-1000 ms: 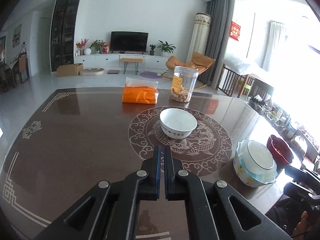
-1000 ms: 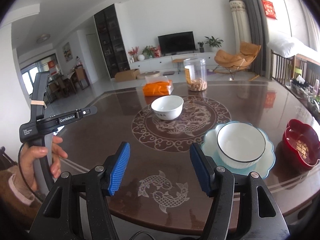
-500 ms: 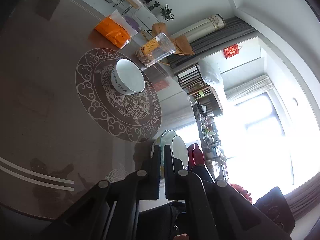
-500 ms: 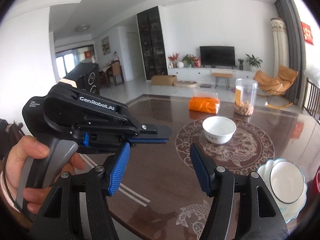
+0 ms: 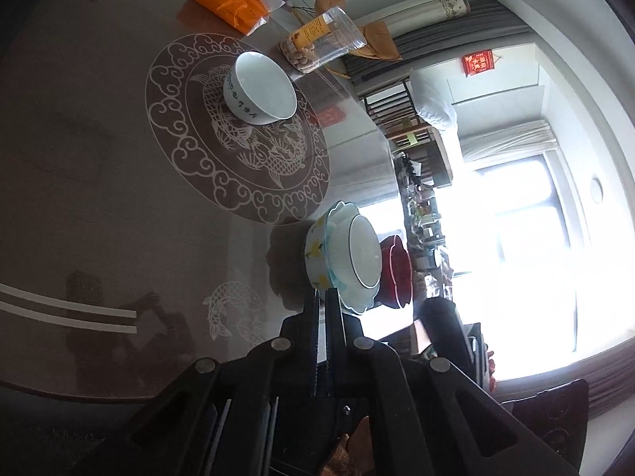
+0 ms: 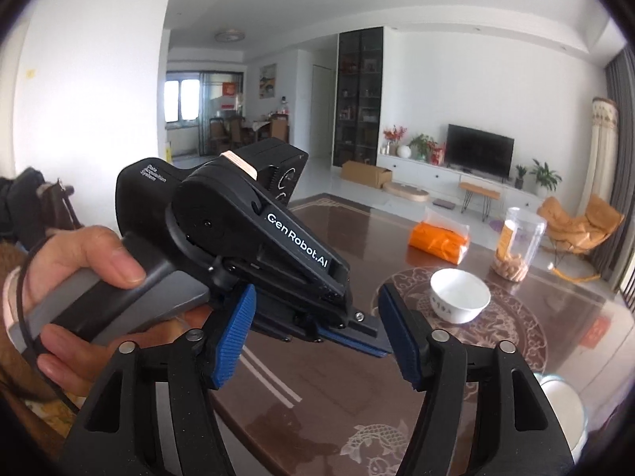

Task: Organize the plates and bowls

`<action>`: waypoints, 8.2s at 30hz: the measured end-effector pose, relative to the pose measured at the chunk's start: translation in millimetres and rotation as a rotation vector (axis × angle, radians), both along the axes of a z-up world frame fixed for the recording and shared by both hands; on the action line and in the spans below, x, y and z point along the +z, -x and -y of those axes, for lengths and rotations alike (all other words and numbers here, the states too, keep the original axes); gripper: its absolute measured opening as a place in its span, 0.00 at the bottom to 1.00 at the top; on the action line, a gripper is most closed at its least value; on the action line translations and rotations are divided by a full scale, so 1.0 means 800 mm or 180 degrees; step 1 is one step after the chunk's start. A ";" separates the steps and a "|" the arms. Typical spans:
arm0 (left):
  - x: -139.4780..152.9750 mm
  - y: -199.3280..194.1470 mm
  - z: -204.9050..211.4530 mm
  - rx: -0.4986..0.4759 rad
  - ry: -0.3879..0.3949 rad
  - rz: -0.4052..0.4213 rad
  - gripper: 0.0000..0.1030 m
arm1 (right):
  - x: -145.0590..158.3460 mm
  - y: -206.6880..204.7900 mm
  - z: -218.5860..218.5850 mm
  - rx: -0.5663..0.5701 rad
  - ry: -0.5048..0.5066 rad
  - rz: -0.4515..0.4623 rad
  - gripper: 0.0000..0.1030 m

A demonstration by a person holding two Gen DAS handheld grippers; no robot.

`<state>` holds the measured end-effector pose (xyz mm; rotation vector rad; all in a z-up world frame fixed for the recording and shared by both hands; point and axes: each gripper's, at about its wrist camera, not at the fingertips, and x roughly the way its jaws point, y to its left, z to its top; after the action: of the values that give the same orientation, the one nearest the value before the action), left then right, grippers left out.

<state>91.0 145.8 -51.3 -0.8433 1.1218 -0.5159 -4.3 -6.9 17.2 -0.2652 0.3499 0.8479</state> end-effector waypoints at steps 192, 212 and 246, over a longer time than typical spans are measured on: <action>-0.030 -0.112 0.239 -0.0650 -0.2189 0.0499 0.16 | -0.082 -0.236 0.325 -0.2694 -0.0777 -0.3535 0.55; 0.032 -0.026 0.261 -0.0580 -0.2206 0.1636 0.16 | -0.006 -0.089 0.312 -0.3093 -0.0537 -0.1208 0.67; 0.003 0.033 0.328 -0.0683 -0.3296 0.1730 1.00 | -0.085 0.045 0.346 -0.3553 -0.0653 -0.0571 0.71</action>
<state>64.5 -116.5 -48.7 0.3136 0.8026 -0.2437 -40.5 -283.4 -51.1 0.2080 0.4958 -0.2010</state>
